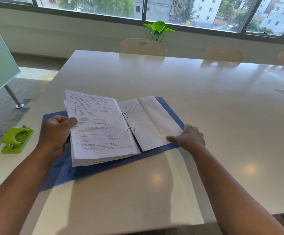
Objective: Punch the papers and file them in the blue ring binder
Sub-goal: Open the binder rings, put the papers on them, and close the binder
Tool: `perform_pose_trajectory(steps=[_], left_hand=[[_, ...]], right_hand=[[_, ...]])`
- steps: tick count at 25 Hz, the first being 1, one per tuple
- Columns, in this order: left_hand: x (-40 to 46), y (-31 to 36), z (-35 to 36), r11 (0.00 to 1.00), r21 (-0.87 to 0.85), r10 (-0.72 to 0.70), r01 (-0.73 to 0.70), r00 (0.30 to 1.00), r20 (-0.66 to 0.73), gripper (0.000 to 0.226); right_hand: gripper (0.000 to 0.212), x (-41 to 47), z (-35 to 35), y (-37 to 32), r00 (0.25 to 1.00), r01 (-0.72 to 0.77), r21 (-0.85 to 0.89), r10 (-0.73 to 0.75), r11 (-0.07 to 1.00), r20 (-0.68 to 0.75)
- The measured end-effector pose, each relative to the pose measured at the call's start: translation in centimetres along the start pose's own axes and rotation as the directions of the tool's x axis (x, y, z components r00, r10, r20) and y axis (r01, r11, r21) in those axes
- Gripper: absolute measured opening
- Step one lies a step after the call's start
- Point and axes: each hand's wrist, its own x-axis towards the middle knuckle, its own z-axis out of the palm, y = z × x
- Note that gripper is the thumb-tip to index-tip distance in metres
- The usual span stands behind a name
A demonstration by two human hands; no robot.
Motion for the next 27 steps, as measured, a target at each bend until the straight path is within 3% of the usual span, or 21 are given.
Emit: perform_pose_trajectory(steps=[6,9,10,12,17,21,23,27], left_hand=[[0.0,-0.1,0.2,0.999,-0.052,0.007,-0.007,1.000,0.000,0.023],[0.0,0.0,0.3,0.995,-0.102,0.021,-0.021,1.000,0.002,0.039],[-0.1,0.1,0.5,0.993,-0.112,0.028,-0.027,1.000,0.008,0.044],[-0.4,0.2,0.6,0.994,-0.099,0.047,-0.044,0.998,0.029,0.050],[-0.2,0.1,0.2,0.999,-0.025,0.030,-0.027,0.991,0.133,0.033],[-0.6,0.6,0.4,0.996,-0.090,0.014,0.006,0.975,0.222,0.015],[-0.9,1.0,0.6,0.994,-0.111,0.016,0.013,0.968,0.252,0.025],[-1.3,1.4,0.8,0.988,-0.153,0.006,0.022,0.983,0.184,0.050]], right_hand=[[0.069,0.7,0.5,-0.2,0.996,-0.031,0.317,0.005,0.948,0.084],[0.040,0.2,0.7,-1.0,0.998,0.024,0.648,-0.060,0.761,0.034],[0.027,-0.2,0.4,-1.6,0.997,0.061,0.722,-0.080,0.690,-0.008],[0.023,-1.3,-0.4,-3.3,0.982,0.189,0.782,-0.117,0.594,-0.148],[0.024,-5.9,-2.4,-8.2,0.854,0.519,0.656,-0.299,0.548,-0.426],[0.035,-10.1,-2.0,-11.4,0.713,0.701,0.472,-0.523,0.535,-0.467],[0.032,-11.0,-0.7,-12.6,0.601,0.799,0.380,-0.644,0.467,-0.473],[0.023,-12.4,2.0,-13.9,0.436,0.897,0.264,-0.804,0.354,-0.405]])
